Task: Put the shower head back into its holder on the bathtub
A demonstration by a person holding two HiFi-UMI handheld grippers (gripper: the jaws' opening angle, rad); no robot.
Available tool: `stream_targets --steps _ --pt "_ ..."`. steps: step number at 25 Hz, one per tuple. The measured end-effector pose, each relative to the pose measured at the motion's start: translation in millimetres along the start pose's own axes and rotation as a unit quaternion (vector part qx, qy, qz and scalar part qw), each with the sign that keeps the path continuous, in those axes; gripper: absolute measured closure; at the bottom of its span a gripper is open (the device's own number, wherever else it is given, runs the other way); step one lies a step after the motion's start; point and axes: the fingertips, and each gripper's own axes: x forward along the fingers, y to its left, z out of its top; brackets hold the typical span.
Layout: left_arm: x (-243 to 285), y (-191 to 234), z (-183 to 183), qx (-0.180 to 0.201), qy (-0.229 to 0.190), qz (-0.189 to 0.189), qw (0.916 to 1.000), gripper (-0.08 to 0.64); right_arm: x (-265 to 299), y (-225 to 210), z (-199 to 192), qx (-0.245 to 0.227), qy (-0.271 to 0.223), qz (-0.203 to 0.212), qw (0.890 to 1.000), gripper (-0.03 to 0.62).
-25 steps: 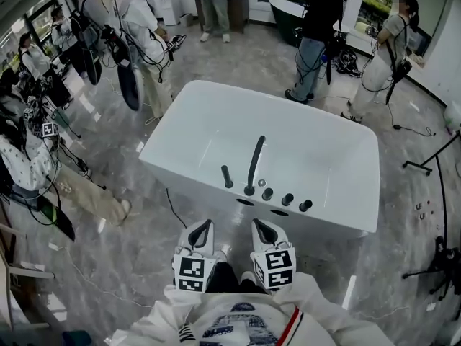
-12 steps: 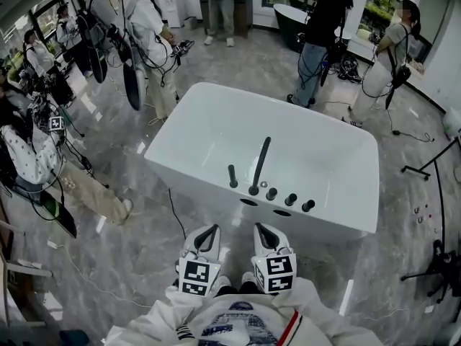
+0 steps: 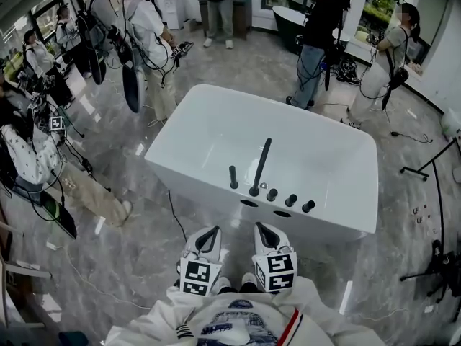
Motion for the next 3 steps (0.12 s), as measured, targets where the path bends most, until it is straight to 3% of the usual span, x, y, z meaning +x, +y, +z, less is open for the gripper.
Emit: stream_targets --steps 3 --pt "0.1 2.0 0.2 0.001 -0.002 -0.003 1.0 0.56 1.6 2.7 -1.2 0.009 0.003 0.001 1.0 0.588"
